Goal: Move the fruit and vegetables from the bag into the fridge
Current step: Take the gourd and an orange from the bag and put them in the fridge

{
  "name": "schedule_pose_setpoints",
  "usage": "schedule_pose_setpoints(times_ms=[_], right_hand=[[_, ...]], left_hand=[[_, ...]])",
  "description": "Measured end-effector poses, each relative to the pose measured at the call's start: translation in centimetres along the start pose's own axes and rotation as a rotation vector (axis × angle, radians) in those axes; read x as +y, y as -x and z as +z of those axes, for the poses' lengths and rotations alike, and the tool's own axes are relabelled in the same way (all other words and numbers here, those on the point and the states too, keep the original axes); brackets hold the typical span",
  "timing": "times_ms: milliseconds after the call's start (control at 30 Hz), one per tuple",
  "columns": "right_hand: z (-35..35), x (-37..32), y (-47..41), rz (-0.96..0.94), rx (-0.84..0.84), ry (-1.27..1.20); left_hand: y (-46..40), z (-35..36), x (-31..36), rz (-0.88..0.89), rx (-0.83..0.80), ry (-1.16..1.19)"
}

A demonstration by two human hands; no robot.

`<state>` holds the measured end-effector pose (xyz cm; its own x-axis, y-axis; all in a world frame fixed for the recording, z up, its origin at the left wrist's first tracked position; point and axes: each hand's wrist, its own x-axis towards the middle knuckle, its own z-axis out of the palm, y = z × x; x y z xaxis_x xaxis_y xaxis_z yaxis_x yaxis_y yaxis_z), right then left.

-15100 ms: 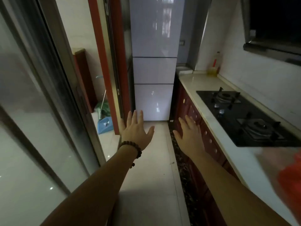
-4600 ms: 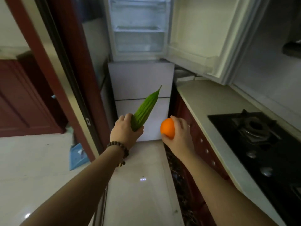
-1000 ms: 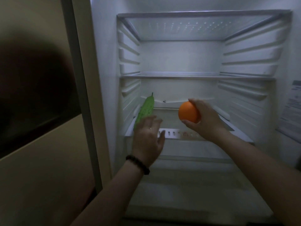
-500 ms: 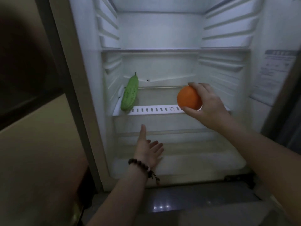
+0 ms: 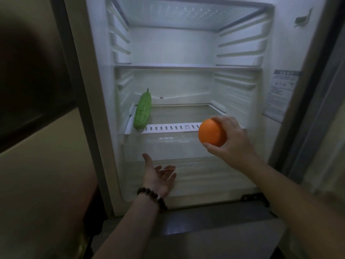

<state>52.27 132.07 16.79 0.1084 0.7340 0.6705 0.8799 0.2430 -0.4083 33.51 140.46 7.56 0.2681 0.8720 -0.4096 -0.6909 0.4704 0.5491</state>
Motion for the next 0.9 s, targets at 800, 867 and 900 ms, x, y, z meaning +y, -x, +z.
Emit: schedule_pose_setpoints(times_ms=[800, 867, 900], right_hand=[[-5.3, -6.5, 6.3, -0.135, -0.058, -0.118], [-5.0, -6.9, 5.6, -0.146, -0.079, -0.131], [-4.9, -7.2, 5.2, -0.149, -0.092, -0.127]], left_hand=[[15.8, -3.9, -3.9, -0.034, -0.081, -0.218], [17.4, -4.0, -3.3, -0.05, -0.129, -0.497], [18.2, -3.9, -3.0, 0.016, -0.136, -0.672]])
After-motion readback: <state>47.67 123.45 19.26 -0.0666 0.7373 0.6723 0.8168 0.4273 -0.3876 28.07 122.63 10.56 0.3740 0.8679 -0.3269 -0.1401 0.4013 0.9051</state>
